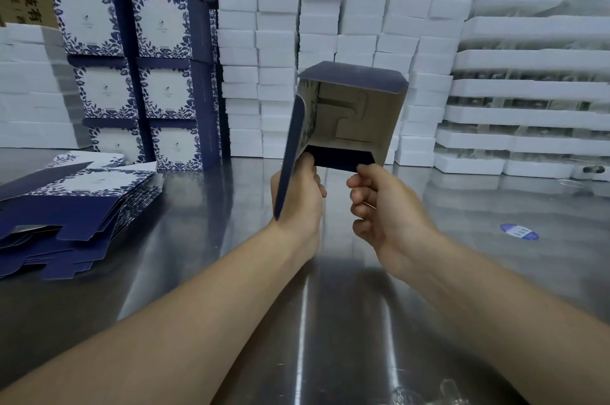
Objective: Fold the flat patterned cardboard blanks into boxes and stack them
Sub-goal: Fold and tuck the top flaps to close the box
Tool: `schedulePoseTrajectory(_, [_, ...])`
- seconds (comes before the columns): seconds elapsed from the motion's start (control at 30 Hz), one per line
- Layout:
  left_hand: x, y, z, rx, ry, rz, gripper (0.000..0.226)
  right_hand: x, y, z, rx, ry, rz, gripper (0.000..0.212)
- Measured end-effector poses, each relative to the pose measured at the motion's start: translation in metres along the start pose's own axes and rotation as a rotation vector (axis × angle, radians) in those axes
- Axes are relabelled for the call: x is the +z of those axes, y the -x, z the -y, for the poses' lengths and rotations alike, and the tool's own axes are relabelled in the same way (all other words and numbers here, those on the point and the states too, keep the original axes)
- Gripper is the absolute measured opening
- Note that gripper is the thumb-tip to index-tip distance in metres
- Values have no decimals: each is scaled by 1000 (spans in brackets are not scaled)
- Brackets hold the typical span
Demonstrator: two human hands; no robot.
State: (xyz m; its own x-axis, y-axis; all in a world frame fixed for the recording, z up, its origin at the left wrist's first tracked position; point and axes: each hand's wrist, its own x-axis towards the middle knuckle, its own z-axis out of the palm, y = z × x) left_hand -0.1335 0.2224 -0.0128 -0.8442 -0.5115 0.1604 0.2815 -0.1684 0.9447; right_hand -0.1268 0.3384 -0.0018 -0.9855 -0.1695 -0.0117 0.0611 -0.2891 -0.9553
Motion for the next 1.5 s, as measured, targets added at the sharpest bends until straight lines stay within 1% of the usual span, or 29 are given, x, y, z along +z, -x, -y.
schedulePoseTrajectory(0.07, [0, 0, -1, 12, -28, -28, 42, -1, -2, 1, -13, -39, -46, 34])
schedulePoseTrajectory(0.13, [1, 1, -1, 2, 2, 5, 41, -3, -3, 1, -49, -45, -65, 33])
schedulePoseTrajectory(0.2, [-1, 2, 0, -25, 12, -10, 41, -4, -5, 0, -71, -20, -54, 31])
schedulePoseTrajectory(0.23, [-2, 1, 0, -35, 32, -51, 40, -4, -5, 0, -68, 3, -33, 31])
schedulePoseTrajectory(0.33, [-5, -2, -3, -62, 91, -99, 35, -3, -5, -2, -8, 154, 86, 29])
schedulePoseTrajectory(0.37, [-7, -6, -1, -58, 93, -108, 38, -3, -4, -2, 2, 212, 109, 25])
schedulePoseTrajectory(0.43, [-12, -14, 3, -97, 31, -143, 44, -5, -3, -2, -16, 312, 108, 16])
schedulePoseTrajectory(0.47, [-16, -17, 5, -130, 20, -157, 44, -6, -4, -2, -35, 337, 89, 19])
schedulePoseTrajectory(0.5, [-19, -21, 7, -168, 46, -150, 41, -7, -6, -1, -64, 325, 45, 22])
schedulePoseTrajectory(0.57, [-28, -22, 7, -225, 33, -79, 26, -10, -9, 5, -166, 257, -82, 18])
schedulePoseTrajectory(0.6, [-31, -22, 8, -221, -12, -77, 28, -11, -8, 10, -237, 211, -136, 20])
schedulePoseTrajectory(0.67, [-33, -23, 8, -117, -128, -104, 33, -14, -8, 18, -388, 161, -179, 30])
schedulePoseTrajectory(0.7, [-33, -22, 8, -69, -183, -96, 29, -16, -9, 21, -465, 193, -166, 36])
schedulePoseTrajectory(0.77, [-32, -21, 6, -71, -233, -55, 14, -19, -8, 23, -577, 328, -98, 38])
schedulePoseTrajectory(0.83, [-31, -19, 2, -87, -284, -20, 15, -19, -6, 20, -603, 432, -43, 31])
schedulePoseTrajectory(0.87, [-30, -17, 0, -115, -351, 8, 7, -18, -6, 19, -601, 464, -28, 30])
schedulePoseTrajectory(0.9, [-28, -15, -3, -138, -454, 30, 10, -18, -6, 18, -599, 493, -15, 31])
schedulePoseTrajectory(0.93, [-28, -16, -3, -158, -550, 30, 21, -18, -6, 18, -587, 520, 0, 35])
schedulePoseTrajectory(1.0, [-25, -9, -7, -71, -573, 54, 17, -18, -7, 19, -524, 542, 37, 48])
schedulePoseTrajectory(1.03, [-26, -6, -6, -22, -574, 57, 23, -18, -8, 20, -487, 535, 39, 53])
schedulePoseTrajectory(1.07, [-25, -3, -8, 16, -584, 56, 33, -18, -9, 21, -456, 510, 18, 51])
schedulePoseTrajectory(1.1, [-25, 0, -9, 49, -600, 57, 45, -18, -10, 22, -442, 475, -13, 45])
schedulePoseTrajectory(1.13, [-23, 3, -13, 57, -620, 62, 63, -18, -11, 22, -432, 442, -33, 40])
schedulePoseTrajectory(1.2, [-19, 6, -20, 21, -646, 55, 103, -17, -11, 22, -393, 404, -33, 42])
schedulePoseTrajectory(1.27, [-17, 7, -26, -27, -637, 43, 125, -19, -14, 21, -382, 390, -13, 33])
schedulePoseTrajectory(1.33, [-17, 8, -29, -63, -615, 50, 131, -20, -16, 19, -383, 404, 28, 24])
schedulePoseTrajectory(1.37, [-18, 9, -30, -68, -616, 52, 132, -21, -17, 17, -382, 420, 41, 27])
schedulePoseTrajectory(1.43, [-17, 10, -29, -57, -636, 58, 128, -22, -18, 14, -398, 438, 29, 49])
schedulePoseTrajectory(1.5, [-18, 10, -25, -6, -689, 52, 118, -23, -19, 12, -428, 468, -19, 56])
